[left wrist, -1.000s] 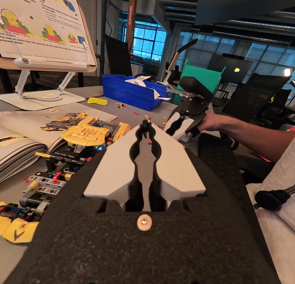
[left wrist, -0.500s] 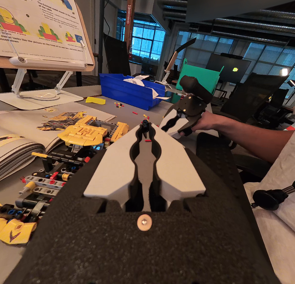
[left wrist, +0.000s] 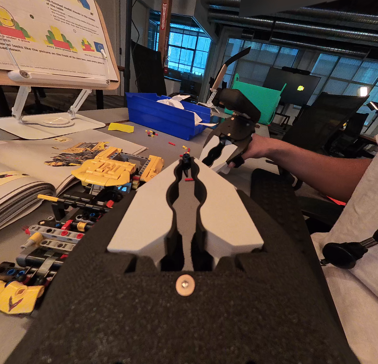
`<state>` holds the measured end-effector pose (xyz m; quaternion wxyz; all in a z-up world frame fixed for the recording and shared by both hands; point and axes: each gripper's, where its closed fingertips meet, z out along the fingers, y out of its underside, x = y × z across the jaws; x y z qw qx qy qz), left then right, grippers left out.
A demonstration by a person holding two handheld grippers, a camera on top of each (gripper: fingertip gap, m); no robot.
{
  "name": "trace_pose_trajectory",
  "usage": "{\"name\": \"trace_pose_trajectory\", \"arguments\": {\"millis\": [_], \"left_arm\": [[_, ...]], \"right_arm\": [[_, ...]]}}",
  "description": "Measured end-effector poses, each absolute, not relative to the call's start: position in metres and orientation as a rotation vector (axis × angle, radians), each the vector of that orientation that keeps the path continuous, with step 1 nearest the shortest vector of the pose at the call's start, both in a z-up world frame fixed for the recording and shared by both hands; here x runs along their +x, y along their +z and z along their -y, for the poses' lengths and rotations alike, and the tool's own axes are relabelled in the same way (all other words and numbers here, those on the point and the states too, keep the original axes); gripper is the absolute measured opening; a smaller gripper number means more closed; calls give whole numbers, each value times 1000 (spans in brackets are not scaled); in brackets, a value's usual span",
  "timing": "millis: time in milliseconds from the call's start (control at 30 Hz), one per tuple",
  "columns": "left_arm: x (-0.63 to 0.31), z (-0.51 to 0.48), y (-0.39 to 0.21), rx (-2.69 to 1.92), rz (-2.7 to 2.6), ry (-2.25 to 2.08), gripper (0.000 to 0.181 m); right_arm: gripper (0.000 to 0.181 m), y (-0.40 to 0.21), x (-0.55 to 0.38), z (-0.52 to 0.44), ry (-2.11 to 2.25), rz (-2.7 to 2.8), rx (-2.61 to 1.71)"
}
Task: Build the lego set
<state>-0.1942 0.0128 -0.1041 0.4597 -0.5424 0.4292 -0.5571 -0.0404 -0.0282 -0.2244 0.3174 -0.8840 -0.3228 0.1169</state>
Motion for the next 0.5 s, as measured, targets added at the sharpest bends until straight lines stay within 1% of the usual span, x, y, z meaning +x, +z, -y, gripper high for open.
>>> {"name": "trace_pose_trajectory", "arguments": {"millis": [500], "left_arm": [[-195,-11,-102,-1330,-1049,-1394,7]], "right_arm": [[19,-229,-54,41,391,804,-2357]]}}
